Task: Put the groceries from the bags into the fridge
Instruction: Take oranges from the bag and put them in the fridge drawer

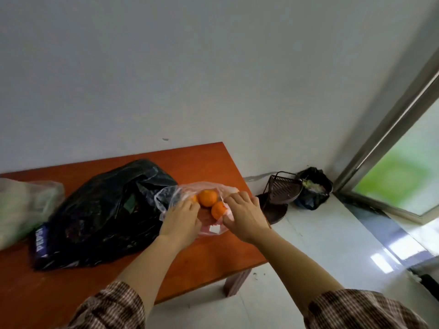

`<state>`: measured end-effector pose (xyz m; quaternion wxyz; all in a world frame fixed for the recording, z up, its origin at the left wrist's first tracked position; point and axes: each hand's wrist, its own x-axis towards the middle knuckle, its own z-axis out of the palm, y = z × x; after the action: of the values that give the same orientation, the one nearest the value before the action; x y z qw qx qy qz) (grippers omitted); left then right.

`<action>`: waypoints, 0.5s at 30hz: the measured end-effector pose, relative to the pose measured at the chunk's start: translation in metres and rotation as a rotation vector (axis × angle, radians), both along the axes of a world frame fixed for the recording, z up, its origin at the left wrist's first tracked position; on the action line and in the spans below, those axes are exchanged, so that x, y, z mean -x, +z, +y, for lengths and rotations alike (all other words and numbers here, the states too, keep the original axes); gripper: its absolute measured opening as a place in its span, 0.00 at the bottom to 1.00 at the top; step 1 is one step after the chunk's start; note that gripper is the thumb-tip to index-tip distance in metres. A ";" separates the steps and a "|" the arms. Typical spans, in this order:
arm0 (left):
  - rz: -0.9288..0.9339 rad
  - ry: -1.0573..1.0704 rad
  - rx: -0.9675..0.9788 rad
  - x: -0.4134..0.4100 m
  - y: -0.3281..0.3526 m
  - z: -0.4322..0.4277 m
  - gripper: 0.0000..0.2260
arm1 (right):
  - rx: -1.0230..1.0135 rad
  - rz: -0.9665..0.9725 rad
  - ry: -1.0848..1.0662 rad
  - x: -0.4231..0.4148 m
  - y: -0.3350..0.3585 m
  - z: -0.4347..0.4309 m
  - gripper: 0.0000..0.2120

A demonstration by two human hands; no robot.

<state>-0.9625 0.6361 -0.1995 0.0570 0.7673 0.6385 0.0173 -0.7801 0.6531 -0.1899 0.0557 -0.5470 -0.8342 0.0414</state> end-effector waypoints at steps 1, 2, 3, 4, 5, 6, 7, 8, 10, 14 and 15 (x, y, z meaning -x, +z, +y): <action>0.030 -0.038 0.018 0.003 -0.007 0.009 0.15 | 0.005 -0.022 0.022 0.004 -0.005 0.010 0.22; 0.072 -0.082 0.035 0.007 -0.014 0.018 0.15 | 0.014 -0.048 0.047 0.007 -0.011 0.019 0.21; 0.117 -0.136 0.035 0.009 -0.020 0.026 0.15 | 0.029 -0.068 0.069 0.011 -0.017 0.028 0.21; 0.161 -0.188 0.026 0.012 -0.025 0.034 0.14 | 0.042 -0.078 0.089 0.014 -0.023 0.036 0.21; 0.202 -0.224 0.015 0.014 -0.028 0.043 0.12 | 0.054 -0.085 0.105 0.017 -0.029 0.044 0.20; 0.237 -0.268 0.001 0.017 -0.032 0.051 0.11 | 0.065 -0.090 0.115 0.020 -0.036 0.052 0.19; 0.256 -0.309 -0.010 0.021 -0.036 0.059 0.11 | 0.081 -0.091 0.118 0.023 -0.042 0.059 0.19; 0.270 -0.345 -0.021 0.024 -0.041 0.067 0.11 | 0.102 -0.088 0.109 0.026 -0.047 0.066 0.19; 0.295 -0.424 -0.028 0.033 -0.056 0.084 0.14 | 0.140 -0.098 0.078 0.031 -0.054 0.079 0.19; 0.354 -0.465 0.057 0.046 -0.067 0.108 0.23 | 0.201 -0.110 -0.006 0.038 -0.058 0.100 0.21; 0.385 -0.470 0.077 0.051 -0.070 0.115 0.25 | 0.219 -0.103 -0.027 0.040 -0.060 0.105 0.22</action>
<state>-1.0131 0.7515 -0.2695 -0.0336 0.8805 0.4427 -0.1663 -0.8202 0.7579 -0.2497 -0.0470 -0.5624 -0.8190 0.1035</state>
